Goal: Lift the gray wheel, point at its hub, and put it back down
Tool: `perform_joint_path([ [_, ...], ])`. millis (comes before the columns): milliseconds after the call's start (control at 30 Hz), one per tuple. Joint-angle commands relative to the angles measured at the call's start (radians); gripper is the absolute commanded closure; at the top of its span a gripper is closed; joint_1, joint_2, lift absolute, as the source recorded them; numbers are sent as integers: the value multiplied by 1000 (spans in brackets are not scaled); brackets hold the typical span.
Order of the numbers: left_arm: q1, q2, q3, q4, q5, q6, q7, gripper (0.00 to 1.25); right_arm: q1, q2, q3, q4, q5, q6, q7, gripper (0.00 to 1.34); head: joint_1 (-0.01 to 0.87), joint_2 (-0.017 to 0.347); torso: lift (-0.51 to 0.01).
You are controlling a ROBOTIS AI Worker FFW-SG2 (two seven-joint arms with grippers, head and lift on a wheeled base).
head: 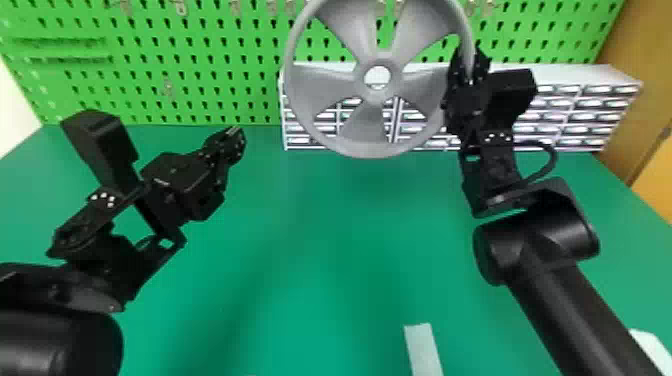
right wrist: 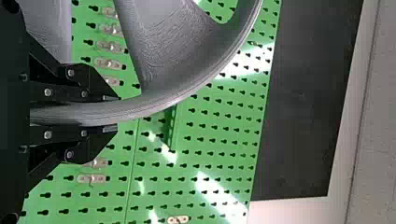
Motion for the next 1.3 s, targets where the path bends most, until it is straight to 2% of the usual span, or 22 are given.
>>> perform_joint_path([
  [0,-33,0,-35,1,-26,9,3,1219,-8,6,14,14,-3,0,0,1326,692,48,-88],
  [100,-62,-3,-70,3,-73,13,4,1219,-18,9,24,25,-5,0,0,1326,692,48,-88],
  [200,-84,-3,-105,7,-109,12,38,1219,-21,9,34,31,-3,0,0,1326,692,48,-88],
  [633,-139,-3,-184,78,-123,-14,147,1219,-30,13,80,45,-2,-2,0,1326,692,48,-88],
  [1067,-225,20,-345,135,-112,-42,288,1219,-35,18,103,59,1,-5,0,1326,692,48,-88],
  [1267,-259,28,-420,145,-99,-59,385,1219,-38,19,112,65,3,-6,0,1326,692,48,-88],
])
